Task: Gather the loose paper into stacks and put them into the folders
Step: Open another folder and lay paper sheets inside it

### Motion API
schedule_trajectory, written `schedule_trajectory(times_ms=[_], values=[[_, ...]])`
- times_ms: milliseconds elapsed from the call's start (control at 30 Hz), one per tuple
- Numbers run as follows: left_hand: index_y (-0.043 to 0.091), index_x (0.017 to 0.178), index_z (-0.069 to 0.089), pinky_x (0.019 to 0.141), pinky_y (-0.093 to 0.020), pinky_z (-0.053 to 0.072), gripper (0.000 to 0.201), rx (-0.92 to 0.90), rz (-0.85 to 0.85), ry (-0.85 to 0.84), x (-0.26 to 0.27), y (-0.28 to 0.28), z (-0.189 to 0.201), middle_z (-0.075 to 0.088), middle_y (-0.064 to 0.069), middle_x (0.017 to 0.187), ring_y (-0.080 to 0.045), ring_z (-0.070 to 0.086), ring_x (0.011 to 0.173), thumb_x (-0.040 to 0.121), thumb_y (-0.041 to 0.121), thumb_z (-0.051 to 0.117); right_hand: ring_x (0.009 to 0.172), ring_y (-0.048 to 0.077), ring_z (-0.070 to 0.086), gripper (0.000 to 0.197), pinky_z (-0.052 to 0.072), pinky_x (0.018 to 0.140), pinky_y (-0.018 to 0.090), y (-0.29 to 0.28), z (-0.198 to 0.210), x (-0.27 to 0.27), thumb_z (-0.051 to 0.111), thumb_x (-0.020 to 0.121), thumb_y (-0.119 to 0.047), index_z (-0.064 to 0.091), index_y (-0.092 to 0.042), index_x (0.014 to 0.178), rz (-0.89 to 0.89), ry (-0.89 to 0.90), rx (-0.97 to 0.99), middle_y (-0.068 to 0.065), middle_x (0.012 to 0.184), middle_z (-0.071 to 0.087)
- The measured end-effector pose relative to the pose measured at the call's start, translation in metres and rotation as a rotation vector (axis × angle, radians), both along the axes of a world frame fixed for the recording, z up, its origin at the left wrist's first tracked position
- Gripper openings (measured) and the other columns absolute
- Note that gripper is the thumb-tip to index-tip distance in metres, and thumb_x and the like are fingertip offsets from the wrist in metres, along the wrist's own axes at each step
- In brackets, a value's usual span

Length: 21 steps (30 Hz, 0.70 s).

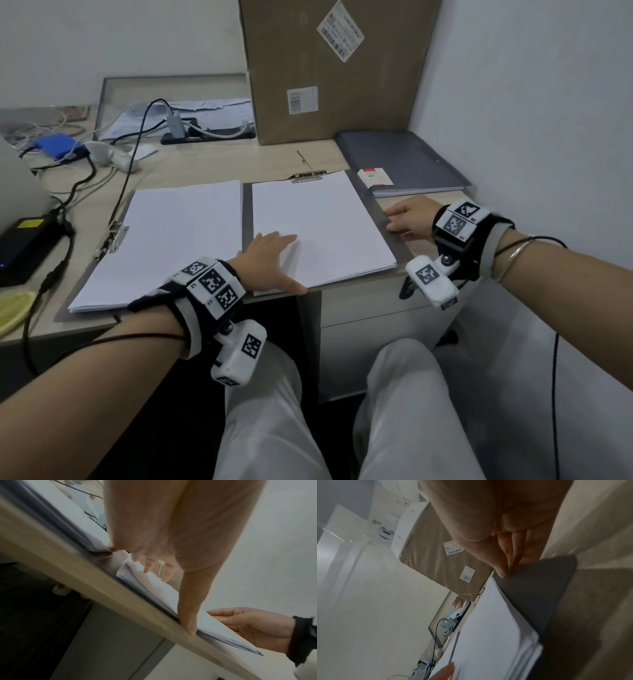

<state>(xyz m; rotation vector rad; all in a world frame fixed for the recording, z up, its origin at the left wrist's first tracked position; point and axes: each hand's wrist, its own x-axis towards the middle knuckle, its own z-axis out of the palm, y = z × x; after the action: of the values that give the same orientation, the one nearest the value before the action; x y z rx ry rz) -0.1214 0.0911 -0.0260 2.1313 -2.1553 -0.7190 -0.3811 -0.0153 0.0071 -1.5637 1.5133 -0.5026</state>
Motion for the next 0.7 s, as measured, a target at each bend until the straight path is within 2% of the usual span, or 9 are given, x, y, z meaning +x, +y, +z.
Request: schedule_trajectory(times_ms=[67, 167, 267, 300, 400, 467, 533, 600, 700], values=[[0.028, 0.153, 0.009, 0.117, -0.056, 0.016, 0.133, -0.002, 0.030, -0.001, 0.012, 0.000, 0.001, 0.009, 0.000, 0.161, -0.022, 0.000, 0.149, 0.041, 0.078, 0.061, 0.080, 0.014, 0.059, 0.038, 0.048, 0.071, 0.022, -0.002, 0.000, 0.014, 0.058, 0.088, 0.003, 0.055, -0.001, 0.125, 0.031, 0.011, -0.007, 0.006, 0.097, 0.061], [0.027, 0.153, 0.009, 0.118, -0.052, 0.016, 0.127, -0.003, 0.069, 0.020, 0.028, 0.000, 0.002, 0.010, 0.000, 0.160, -0.019, 0.001, 0.148, 0.047, 0.069, 0.064, 0.100, 0.020, 0.059, 0.042, 0.051, 0.074, 0.025, -0.005, 0.000, 0.031, 0.061, 0.088, -0.004, 0.053, -0.003, 0.129, 0.071, 0.005, 0.018, 0.011, 0.122, 0.061], [0.027, 0.153, 0.009, 0.119, -0.050, 0.015, 0.130, 0.013, 0.081, 0.028, 0.041, -0.002, 0.002, 0.009, 0.000, 0.160, -0.017, 0.001, 0.149, 0.046, 0.071, 0.068, 0.114, 0.029, 0.058, 0.046, 0.051, 0.094, 0.037, -0.008, 0.000, 0.045, 0.061, 0.089, -0.009, 0.048, 0.003, 0.131, 0.118, 0.075, 0.012, 0.020, 0.130, 0.055], [0.027, 0.153, 0.009, 0.119, -0.049, 0.015, 0.127, 0.019, 0.083, 0.026, 0.045, -0.003, 0.002, 0.009, 0.000, 0.160, -0.017, 0.001, 0.149, 0.051, 0.069, 0.072, 0.111, 0.029, 0.059, 0.047, 0.051, 0.093, 0.038, -0.010, -0.001, 0.048, 0.062, 0.089, -0.009, 0.048, 0.003, 0.132, 0.124, 0.086, 0.012, 0.019, 0.125, 0.057], [0.026, 0.153, 0.012, 0.119, -0.048, 0.016, 0.118, 0.023, 0.083, 0.018, 0.050, -0.006, 0.004, 0.013, 0.000, 0.159, -0.019, 0.004, 0.148, 0.061, 0.061, 0.078, 0.092, 0.023, 0.056, 0.051, 0.052, 0.075, 0.030, -0.015, -0.002, 0.054, 0.062, 0.088, -0.009, 0.046, -0.003, 0.137, 0.138, 0.095, 0.040, 0.010, 0.110, 0.055], [0.026, 0.152, 0.017, 0.118, -0.048, 0.019, 0.123, 0.036, 0.068, 0.002, 0.049, -0.007, 0.006, 0.018, 0.001, 0.156, -0.019, 0.009, 0.146, 0.052, 0.071, 0.073, 0.090, 0.023, 0.054, 0.050, 0.052, 0.076, 0.030, -0.017, -0.001, 0.055, 0.062, 0.088, -0.008, 0.046, -0.002, 0.136, 0.151, 0.134, 0.043, 0.014, 0.110, 0.057], [0.029, 0.150, 0.020, 0.115, -0.051, 0.024, 0.131, 0.047, 0.057, -0.030, 0.047, -0.008, 0.007, 0.023, 0.003, 0.152, -0.019, 0.013, 0.143, 0.035, 0.081, 0.058, 0.087, 0.022, 0.056, 0.045, 0.053, 0.080, 0.034, -0.017, 0.000, 0.055, 0.063, 0.088, -0.011, 0.051, 0.000, 0.130, 0.167, 0.209, 0.018, 0.020, 0.117, 0.062], [0.033, 0.149, 0.021, 0.113, -0.054, 0.024, 0.129, 0.046, 0.054, -0.044, 0.047, -0.010, 0.004, 0.023, 0.006, 0.150, -0.019, 0.013, 0.143, 0.033, 0.081, 0.054, 0.084, 0.022, 0.057, 0.043, 0.054, 0.083, 0.036, -0.016, 0.002, 0.057, 0.065, 0.087, -0.014, 0.053, 0.003, 0.125, 0.189, 0.277, 0.005, 0.025, 0.122, 0.060], [0.038, 0.149, 0.017, 0.116, -0.057, 0.014, 0.113, 0.061, 0.053, 0.002, 0.046, -0.010, 0.004, 0.010, 0.007, 0.159, -0.019, -0.003, 0.149, 0.056, 0.065, 0.073, 0.080, 0.024, 0.054, 0.048, 0.050, 0.065, 0.026, -0.014, 0.003, 0.059, 0.064, 0.087, -0.013, 0.049, 0.010, 0.127, 0.216, 0.327, 0.017, 0.029, 0.125, 0.057]])
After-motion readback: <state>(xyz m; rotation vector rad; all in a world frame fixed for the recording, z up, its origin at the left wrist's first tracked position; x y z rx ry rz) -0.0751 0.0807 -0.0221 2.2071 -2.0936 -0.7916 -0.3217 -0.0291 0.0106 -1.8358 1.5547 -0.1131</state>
